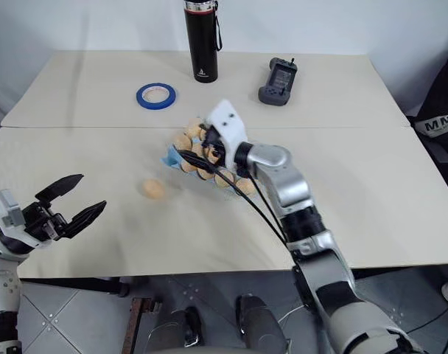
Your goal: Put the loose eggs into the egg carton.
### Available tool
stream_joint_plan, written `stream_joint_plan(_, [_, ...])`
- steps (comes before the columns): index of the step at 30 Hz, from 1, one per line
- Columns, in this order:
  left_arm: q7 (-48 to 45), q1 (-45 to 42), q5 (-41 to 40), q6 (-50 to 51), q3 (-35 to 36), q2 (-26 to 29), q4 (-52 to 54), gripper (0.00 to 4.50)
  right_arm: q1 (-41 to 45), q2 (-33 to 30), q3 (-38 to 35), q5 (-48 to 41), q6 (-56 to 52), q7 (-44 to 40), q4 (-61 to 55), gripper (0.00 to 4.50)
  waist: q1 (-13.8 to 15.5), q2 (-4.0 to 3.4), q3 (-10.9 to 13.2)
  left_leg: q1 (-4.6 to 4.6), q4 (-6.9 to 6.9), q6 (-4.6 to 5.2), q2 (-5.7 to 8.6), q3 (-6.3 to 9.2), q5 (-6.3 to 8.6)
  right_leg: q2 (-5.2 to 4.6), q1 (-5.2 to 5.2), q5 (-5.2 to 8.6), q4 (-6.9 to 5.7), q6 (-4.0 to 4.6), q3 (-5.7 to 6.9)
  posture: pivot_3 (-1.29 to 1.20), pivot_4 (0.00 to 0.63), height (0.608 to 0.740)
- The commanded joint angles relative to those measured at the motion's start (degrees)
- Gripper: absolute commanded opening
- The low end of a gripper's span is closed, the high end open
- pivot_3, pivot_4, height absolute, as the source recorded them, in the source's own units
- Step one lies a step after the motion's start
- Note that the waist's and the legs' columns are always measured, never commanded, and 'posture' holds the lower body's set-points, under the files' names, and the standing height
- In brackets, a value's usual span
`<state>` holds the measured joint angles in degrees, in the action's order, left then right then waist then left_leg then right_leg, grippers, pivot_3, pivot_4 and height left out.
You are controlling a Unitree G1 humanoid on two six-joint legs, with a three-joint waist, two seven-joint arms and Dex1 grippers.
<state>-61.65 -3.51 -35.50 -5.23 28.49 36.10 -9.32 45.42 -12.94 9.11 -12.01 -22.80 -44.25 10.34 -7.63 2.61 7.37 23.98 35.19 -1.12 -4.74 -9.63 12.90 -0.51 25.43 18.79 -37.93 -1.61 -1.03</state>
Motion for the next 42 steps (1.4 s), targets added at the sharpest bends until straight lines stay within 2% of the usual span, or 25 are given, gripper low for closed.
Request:
stream_joint_plan(1, [3.0, 0.3, 0.4, -3.4, 3.1, -0.9, 0.7, 4.5, -4.6, -6.9, -4.4, -2.3, 4.2, -4.9, -8.3, 4.46, -0.1, 0.02, -0.7, 0.02, 0.02, -0.03, -0.03, -0.04, 0.03, 0.05, 0.0, 0.05, 0.09, -0.02, -0.02, 0.0, 0.0, 0.74])
stream_joint_plan(8, [5.3, 1.3, 1.9, -6.4, 3.6, -1.8, -0.9, 4.5, -18.5, -20.4, -11.5, -10.3, 6.7, -17.9, -14.6, 4.46, -0.3, 0.22, -1.2, -0.48, 0.01, 0.24, 0.07, -0.25, 0.14, 0.04, -0.4, -0.1, 0.11, 0.05, -0.18, 0.0, 0.0, 0.74])
stream_joint_plan(10, [5.5, 1.6, 2.2, -6.7, 3.7, -1.6, -1.3, 4.5, -21.0, -23.2, -12.7, -11.8, 5.9, -20.0, -15.0, 4.46, -0.5, 0.2, -1.2, -0.92, 0.02, 0.19, 0.06, -0.23, 0.24, 0.05, -0.86, -0.13, 0.18, 0.11, -0.19, 0.0, 0.0, 0.74])
stream_joint_plan(13, [6.1, 1.9, 2.4, -6.5, 3.8, -1.3, -1.5, 4.5, -23.1, -25.4, -14.1, -12.8, 5.8, -21.0, -14.9, 4.46, -0.6, 0.25, -1.2, -0.98, 0.03, 0.3, 0.06, -0.2, 0.14, 0.05, -0.92, -0.27, 0.23, 0.2, -0.18, 0.0, 0.0, 0.74])
stream_joint_plan(17, [7.3, 2.8, 2.9, -5.8, 3.0, -1.6, -0.6, 4.5, -24.6, -25.8, -15.0, -12.7, 5.9, -19.4, -15.2, 4.46, -0.5, 0.37, -1.4, -0.96, 0.04, 0.32, 0.06, -0.14, 0.05, 0.05, -0.93, -0.37, 0.24, 0.23, -0.17, 0.0, 0.0, 0.74])
stream_joint_plan(23, [9.6, 4.9, 4.0, -6.1, 0.2, -5.4, 1.9, 4.5, -28.4, -23.2, -14.8, -13.5, 6.1, -16.7, -17.5, 4.46, -0.1, 0.41, -2.2, -0.91, -0.02, 0.27, 0.04, -0.14, 0.09, 0.03, -0.92, -0.35, 0.28, 0.22, -0.15, 0.0, 0.0, 0.74])
stream_joint_plan(35, [11.6, 3.7, 6.8, -7.4, -3.7, -8.1, 0.3, 4.5, -32.8, -22.7, -13.7, -12.1, 6.3, -15.5, -18.3, 4.46, 0.1, 0.33, -2.8, -0.96, 0.04, 0.3, 0.06, -0.1, 0.06, 0.04, -0.99, -0.37, 0.24, 0.21, -0.14, 0.0, 0.0, 0.74])
stream_joint_plan(42, [15.8, -1.5, 10.8, -6.6, -9.0, -10.3, -0.5, 4.5, -34.5, -21.8, -13.3, -13.2, 5.2, -13.9, -20.5, 4.46, 1.3, 0.33, -2.9, -0.97, 0.23, 0.32, 0.07, -0.06, 0.05, 0.06, -1.01, -0.38, 0.1, 0.19, -0.14, 0.0, 0.0, 0.74])
